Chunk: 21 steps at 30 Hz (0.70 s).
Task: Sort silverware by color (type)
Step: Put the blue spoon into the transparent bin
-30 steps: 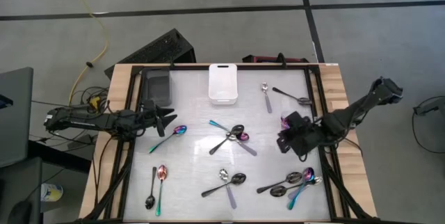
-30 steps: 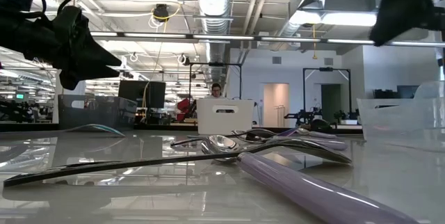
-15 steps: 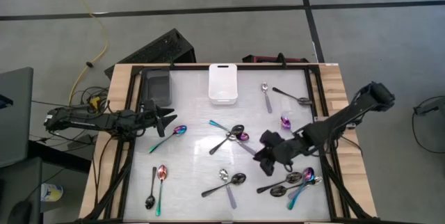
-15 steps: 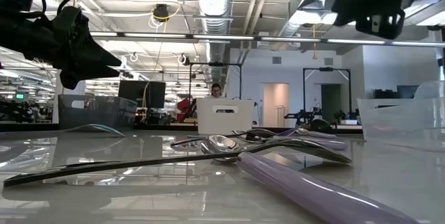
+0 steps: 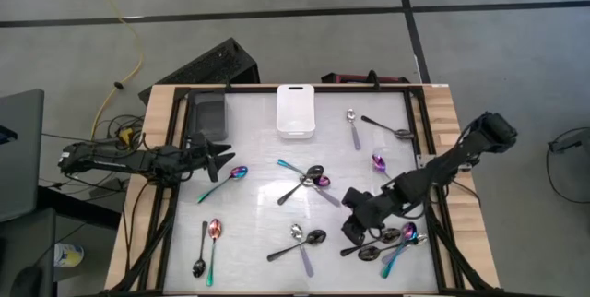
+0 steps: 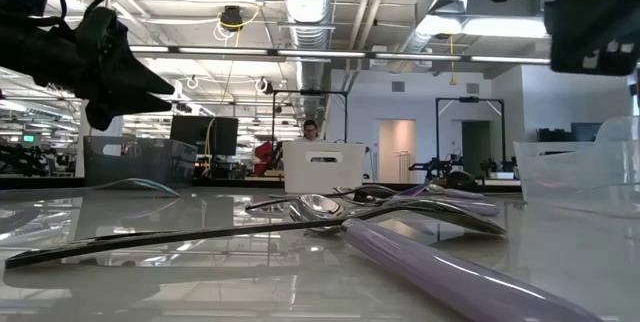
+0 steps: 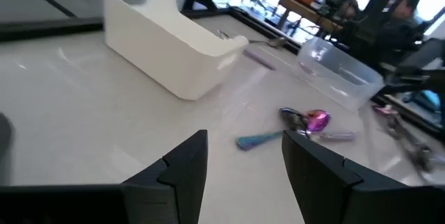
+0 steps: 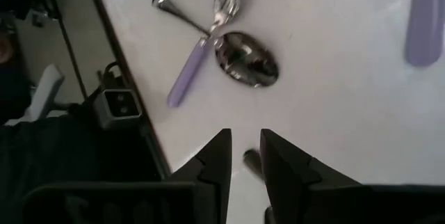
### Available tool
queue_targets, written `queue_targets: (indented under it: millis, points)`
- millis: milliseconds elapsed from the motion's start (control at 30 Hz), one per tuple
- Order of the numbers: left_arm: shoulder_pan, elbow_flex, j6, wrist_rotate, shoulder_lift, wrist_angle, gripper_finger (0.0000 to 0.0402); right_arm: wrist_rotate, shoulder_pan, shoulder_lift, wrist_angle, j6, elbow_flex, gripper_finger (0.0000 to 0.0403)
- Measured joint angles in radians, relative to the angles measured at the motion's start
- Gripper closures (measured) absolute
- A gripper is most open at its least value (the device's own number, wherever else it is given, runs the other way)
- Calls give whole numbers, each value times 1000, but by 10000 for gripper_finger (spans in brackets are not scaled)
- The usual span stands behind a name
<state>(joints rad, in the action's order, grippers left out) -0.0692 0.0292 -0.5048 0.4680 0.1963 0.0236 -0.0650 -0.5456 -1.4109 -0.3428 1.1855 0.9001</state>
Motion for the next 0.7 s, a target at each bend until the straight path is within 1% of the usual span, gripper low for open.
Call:
queue_targets:
  millis: [133,267,367,433,533,600,700]
  points:
    - [0,0,-38,-121,0,30,231,-6,-43,12,2,22,0,301]
    - [-6,0,-82,-231,0,89,231,-40,-77,17,2,21,0,301]
    - [-42,0,-86,-321,0,149,231,-69,-93,17,-1,22,0,301]
    - [-81,0,-87,-326,2,181,231,-76,-101,17,1,21,0,301]
    - [-151,0,-87,-300,32,241,231,-91,-111,17,0,20,0,301]
    - [-202,0,-85,-279,70,294,231,-92,-114,17,0,19,0,301]
    - [-284,0,-79,-236,158,396,231,-98,-116,17,0,19,0,301]
